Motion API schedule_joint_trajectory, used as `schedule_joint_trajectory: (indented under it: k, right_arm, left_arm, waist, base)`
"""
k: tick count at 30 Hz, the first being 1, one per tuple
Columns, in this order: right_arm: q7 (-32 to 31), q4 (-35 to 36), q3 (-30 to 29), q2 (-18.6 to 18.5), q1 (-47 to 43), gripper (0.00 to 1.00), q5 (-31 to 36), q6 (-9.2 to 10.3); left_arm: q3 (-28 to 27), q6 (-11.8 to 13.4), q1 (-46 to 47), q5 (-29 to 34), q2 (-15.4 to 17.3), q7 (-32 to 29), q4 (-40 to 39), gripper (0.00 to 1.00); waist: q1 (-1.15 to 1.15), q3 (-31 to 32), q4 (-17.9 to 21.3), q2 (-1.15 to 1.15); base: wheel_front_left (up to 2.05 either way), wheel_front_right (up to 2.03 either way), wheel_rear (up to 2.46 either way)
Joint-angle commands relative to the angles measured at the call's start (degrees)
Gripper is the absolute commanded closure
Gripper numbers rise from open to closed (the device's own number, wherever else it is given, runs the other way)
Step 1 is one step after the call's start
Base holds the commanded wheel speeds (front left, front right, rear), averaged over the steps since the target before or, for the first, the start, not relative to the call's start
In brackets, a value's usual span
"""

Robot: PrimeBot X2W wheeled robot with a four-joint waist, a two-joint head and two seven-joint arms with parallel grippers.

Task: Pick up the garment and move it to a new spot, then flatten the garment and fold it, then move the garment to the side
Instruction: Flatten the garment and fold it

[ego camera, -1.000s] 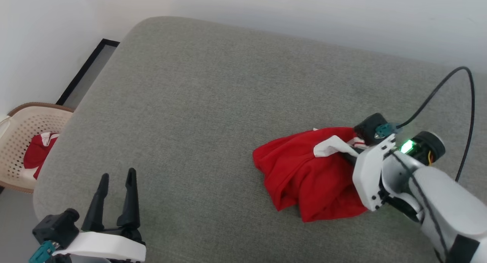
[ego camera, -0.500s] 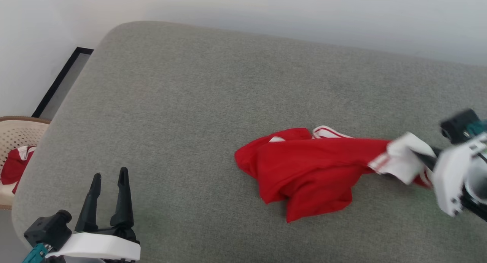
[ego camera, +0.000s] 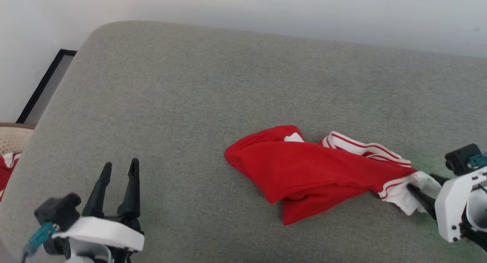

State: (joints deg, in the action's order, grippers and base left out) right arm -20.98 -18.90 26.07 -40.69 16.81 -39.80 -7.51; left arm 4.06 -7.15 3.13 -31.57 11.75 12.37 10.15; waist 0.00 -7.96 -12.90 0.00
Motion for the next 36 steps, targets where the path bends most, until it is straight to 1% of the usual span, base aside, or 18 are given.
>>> schedule_joint_trajectory:
  k: [1, 3, 6, 11, 12, 15, 19, 24, 28, 31, 32, 34, 36]
  right_arm:
    - [0.24, 0.72, -0.28, 0.10, 0.32, 0.00, 0.05, 0.04]
    - [1.06, 2.32, -1.41, 0.39, 0.07, 0.00, -0.06, 0.04]
    - [3.30, 4.66, -4.36, 1.36, -1.26, 0.00, 0.63, 0.04]
    - [8.42, 8.66, -11.37, 5.88, -4.21, 0.00, 3.35, 0.04]
    - [8.42, 8.66, -11.37, 5.88, -4.21, 0.00, 3.35, 0.04]
    - [12.34, 10.86, -15.54, 9.21, -5.90, 0.00, 6.62, 0.03]
    - [18.11, 13.10, -20.04, 14.18, -7.67, 0.00, 12.12, 0.04]
    - [24.86, 13.57, -24.81, 20.86, -8.61, 0.00, 17.96, 0.03]
    - [27.78, 12.17, -27.44, 25.36, -9.49, 0.00, 21.07, 0.03]
    - [28.31, 11.40, -27.88, 27.37, -9.95, 0.00, 21.96, 0.03]
    - [28.20, 11.12, -27.81, 27.79, -10.05, 0.00, 22.01, 0.03]
    - [28.30, 10.88, -27.49, 28.15, -9.80, 0.00, 22.34, 0.03]
    - [28.32, 10.46, -27.18, 28.45, -9.37, 0.00, 22.03, 0.03]
  left_arm:
    - [0.67, -0.34, 1.46, -0.65, 1.11, -1.19, -0.60, 0.00]
    - [2.01, -0.37, 2.90, -2.39, 2.33, -3.54, -1.41, 0.00]
    - [4.80, -0.29, 5.36, -4.09, 5.37, -7.88, -3.23, 0.00]
    - [10.01, -0.31, 11.55, -7.90, 10.14, -15.85, -5.86, 0.00]
    - [10.01, -0.31, 11.55, -7.90, 10.14, -15.85, -5.86, 0.00]
    - [13.72, -0.31, 16.46, -10.45, 12.66, -20.92, -6.20, 0.00]
    - [18.35, -0.32, 23.07, -13.90, 15.12, -27.91, -4.64, 0.00]
    - [23.96, -0.32, 29.52, -17.46, 16.50, -36.80, -0.60, 0.00]
    - [28.40, -0.33, 33.03, -19.29, 16.75, -43.83, 3.20, 0.00]
    - [30.71, -0.32, 34.36, -20.33, 16.49, -48.56, 6.74, 0.00]
    - [30.98, 0.25, 34.64, -20.92, 16.23, -50.07, 8.17, 0.00]
    - [31.42, 0.43, 36.05, -21.09, 15.56, -51.46, 10.01, 0.00]
    - [31.57, 1.18, 36.45, -22.00, 14.77, -53.06, 12.57, 0.00]
  waist:
    - [0.00, 0.61, 0.83, 0.00]
    - [0.00, 1.11, 1.72, 0.00]
    - [0.00, 2.02, 3.27, 0.00]
    - [0.00, 3.09, 6.62, 0.00]
    - [0.00, 3.09, 6.62, 0.00]
    - [0.00, 3.26, 8.93, 0.00]
    - [0.00, 3.10, 12.40, 0.00]
    - [0.00, 2.70, 16.74, 0.00]
    - [0.00, 2.59, 19.58, 0.00]
    - [0.00, 2.31, 21.28, 0.00]
    - [0.00, 2.14, 21.79, 0.00]
    - [0.00, 1.74, 22.73, 0.00]
    - [0.00, 1.34, 23.53, 0.00]
  base:
    - [0.00, 0.00, 0.00]
    - [0.00, 0.00, 0.00]
    - [0.00, 0.00, 0.00]
    - [0.00, 0.00, 0.00]
    - [0.00, 0.00, 0.00]
    - [0.00, 0.00, 0.00]
    - [0.00, 0.00, 0.00]
    - [0.00, 0.00, 0.00]
    - [0.00, 0.00, 0.00]
    - [0.00, 0.00, 0.00]
    - [0.00, 0.00, 0.00]
    - [0.00, 0.00, 0.00]
    - [0.00, 0.00, 0.00]
